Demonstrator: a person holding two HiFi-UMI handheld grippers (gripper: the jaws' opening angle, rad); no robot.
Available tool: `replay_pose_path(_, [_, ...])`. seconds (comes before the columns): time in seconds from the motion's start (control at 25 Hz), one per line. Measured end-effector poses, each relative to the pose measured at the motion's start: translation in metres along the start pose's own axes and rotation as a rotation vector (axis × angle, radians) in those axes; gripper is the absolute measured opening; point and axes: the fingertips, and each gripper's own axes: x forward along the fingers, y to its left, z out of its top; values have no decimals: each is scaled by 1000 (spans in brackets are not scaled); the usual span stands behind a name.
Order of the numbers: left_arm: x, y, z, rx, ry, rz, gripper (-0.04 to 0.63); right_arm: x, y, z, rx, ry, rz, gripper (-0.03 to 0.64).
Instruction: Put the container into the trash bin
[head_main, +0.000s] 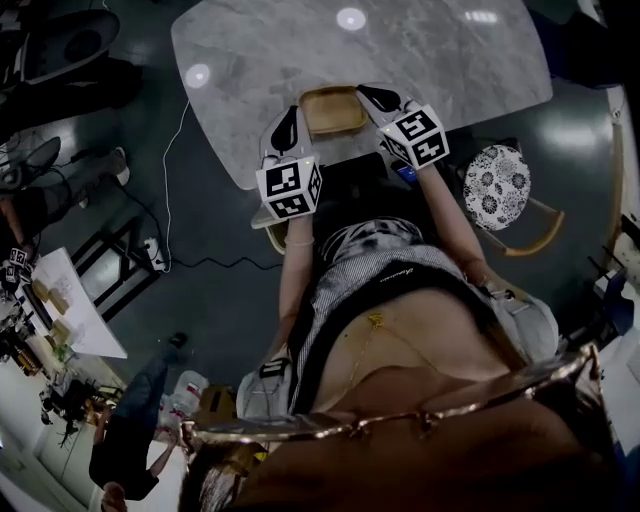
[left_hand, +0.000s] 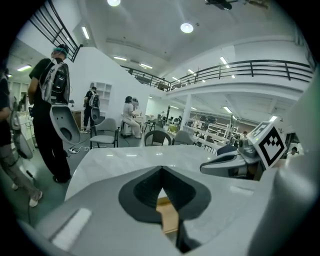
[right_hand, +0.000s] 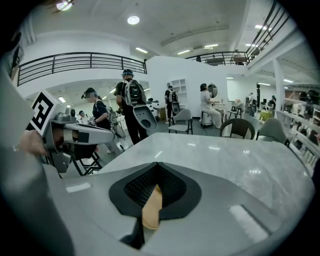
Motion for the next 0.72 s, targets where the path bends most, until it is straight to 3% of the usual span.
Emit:
replay_pose_path(0.28, [4, 6, -24, -12, 60, 39, 2, 19, -13, -43, 27, 85, 13, 23])
replay_pose_path(0.6, [8, 11, -50, -33, 118, 69, 2, 44, -29, -100, -4, 271, -23, 25])
replay_pose_path(0.72, [6, 15, -56, -42, 128, 82, 2, 53, -32, -120, 20, 345, -28, 144])
